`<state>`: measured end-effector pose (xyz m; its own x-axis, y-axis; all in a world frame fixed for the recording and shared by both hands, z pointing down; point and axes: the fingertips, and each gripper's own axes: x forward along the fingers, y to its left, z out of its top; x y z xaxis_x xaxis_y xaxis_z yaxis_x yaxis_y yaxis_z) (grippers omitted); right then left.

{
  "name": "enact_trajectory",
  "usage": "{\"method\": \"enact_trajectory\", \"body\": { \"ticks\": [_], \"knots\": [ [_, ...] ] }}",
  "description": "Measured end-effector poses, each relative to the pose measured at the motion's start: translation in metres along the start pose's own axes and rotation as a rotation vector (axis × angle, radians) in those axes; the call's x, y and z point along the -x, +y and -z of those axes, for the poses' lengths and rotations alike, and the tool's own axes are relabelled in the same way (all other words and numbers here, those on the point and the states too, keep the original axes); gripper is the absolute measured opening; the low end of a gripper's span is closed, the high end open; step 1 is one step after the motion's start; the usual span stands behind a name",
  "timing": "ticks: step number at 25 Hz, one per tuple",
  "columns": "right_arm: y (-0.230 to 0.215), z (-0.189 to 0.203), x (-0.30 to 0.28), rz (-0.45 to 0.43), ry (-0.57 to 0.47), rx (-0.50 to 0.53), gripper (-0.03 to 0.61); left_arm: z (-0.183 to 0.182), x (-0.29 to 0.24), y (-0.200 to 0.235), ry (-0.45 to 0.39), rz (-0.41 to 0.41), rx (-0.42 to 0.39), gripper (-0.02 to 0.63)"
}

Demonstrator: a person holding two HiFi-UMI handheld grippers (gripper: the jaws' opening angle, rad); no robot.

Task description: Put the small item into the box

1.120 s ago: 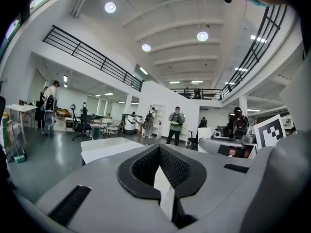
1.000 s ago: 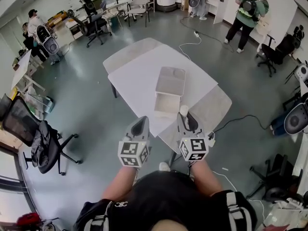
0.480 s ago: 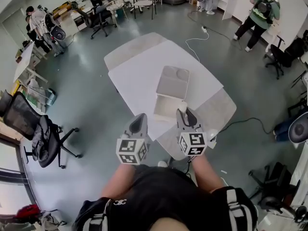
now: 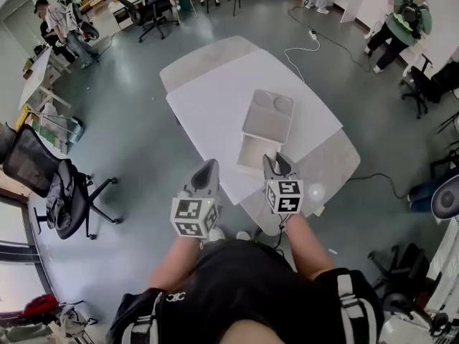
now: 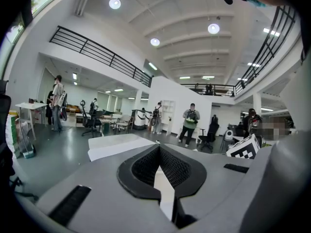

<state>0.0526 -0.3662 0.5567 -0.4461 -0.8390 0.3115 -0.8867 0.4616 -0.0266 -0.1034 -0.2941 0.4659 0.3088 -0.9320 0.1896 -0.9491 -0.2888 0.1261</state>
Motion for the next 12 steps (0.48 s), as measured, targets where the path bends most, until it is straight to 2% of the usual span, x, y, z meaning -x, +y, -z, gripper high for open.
{"method": "enact_trajectory", "body": {
  "ticks": [7, 12],
  "knots": [
    [0.008, 0.036, -0.047, -0.023, 0.162, 0.050, 0.127, -0.002, 0.006, 0.032, -0.005, -0.032, 0.012, 0.006],
    [0.008, 0.076, -0.077, -0.087, 0.340, 0.168, 0.127, -0.003, 0.011, 0.046, -0.006, -0.051, 0.022, 0.005]
  ]
}}
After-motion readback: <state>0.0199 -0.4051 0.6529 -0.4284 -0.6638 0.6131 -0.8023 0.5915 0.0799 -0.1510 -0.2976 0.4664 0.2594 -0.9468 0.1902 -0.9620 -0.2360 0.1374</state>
